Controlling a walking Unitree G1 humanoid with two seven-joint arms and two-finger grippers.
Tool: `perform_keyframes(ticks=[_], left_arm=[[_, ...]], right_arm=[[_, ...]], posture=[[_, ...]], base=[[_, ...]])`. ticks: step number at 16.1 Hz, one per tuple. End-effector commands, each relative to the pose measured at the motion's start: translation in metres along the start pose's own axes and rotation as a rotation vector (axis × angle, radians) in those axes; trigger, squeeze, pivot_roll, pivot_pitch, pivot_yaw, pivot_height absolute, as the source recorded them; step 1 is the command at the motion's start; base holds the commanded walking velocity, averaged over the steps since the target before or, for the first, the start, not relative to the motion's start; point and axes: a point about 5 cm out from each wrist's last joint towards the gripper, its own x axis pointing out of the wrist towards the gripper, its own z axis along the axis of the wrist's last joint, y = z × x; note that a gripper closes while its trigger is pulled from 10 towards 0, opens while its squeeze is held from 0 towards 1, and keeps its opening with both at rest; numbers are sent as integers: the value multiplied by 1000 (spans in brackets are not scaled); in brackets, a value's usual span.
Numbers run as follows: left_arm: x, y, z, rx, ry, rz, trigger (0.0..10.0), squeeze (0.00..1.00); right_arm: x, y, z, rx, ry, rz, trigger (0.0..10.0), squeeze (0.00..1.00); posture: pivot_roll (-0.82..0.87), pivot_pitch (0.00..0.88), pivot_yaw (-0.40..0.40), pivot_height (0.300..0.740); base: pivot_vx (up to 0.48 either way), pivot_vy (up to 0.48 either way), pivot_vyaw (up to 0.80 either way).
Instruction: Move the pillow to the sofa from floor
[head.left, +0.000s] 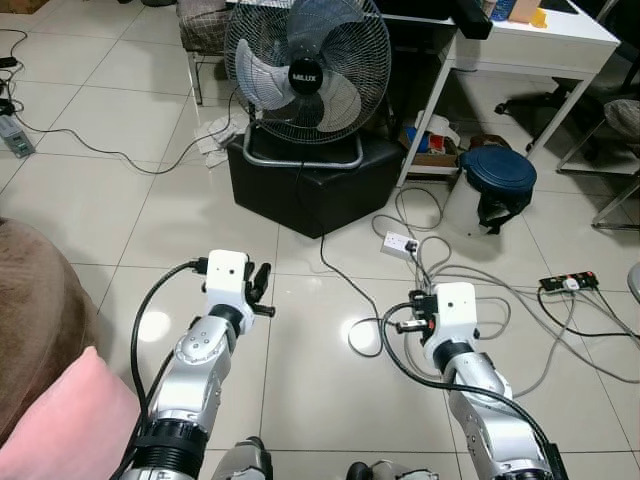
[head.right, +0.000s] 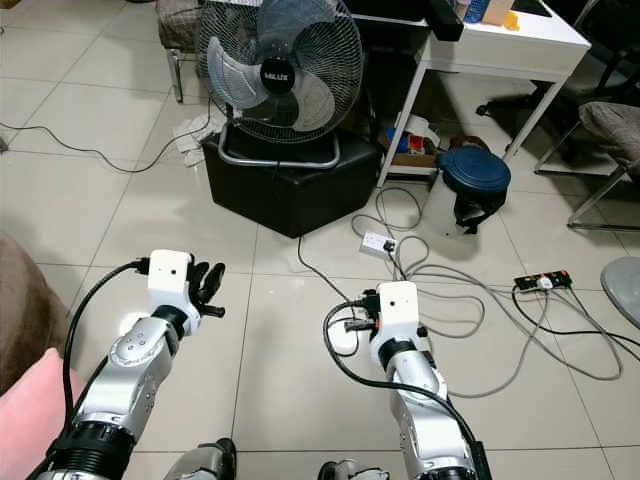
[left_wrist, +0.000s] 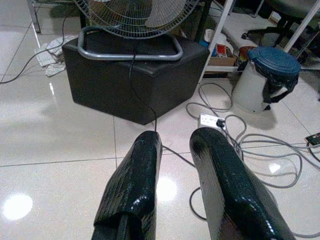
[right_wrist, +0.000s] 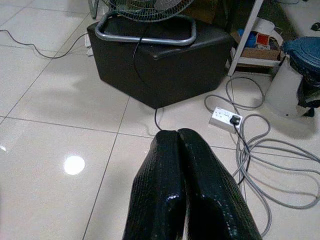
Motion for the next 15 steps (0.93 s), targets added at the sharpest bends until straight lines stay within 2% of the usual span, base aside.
perform_keyframes(ticks=[1,5,9,12,15], left_arm=[[0,-4,-2,10,9,-8,10000,0],[-2,-6,-4,27,13,-19,10000,0],[-4,-6,-6,21,19,-18,10000,0],[-2,-8,-3,8,2,-16,10000,0],[-5,-8,-5,15,14,-23,10000,0]], right_arm=[[-1,-3,-3,-2,6,-7,10000,39],[-4,-2,-3,-13,4,-4,10000,47],[-4,-6,-2,-24,2,-25,10000,106],[-1,-15,17,-37,-62,-59,10000,157],[-2,-18,20,-52,-75,-68,10000,208]], posture=[[-74,114,-80,740],[-79,126,-78,740],[-82,136,-77,740],[-104,189,-66,740],[-105,195,-65,740]], base=[[0,0,0],[0,0,400],[0,0,403],[0,0,406],[0,0,469]])
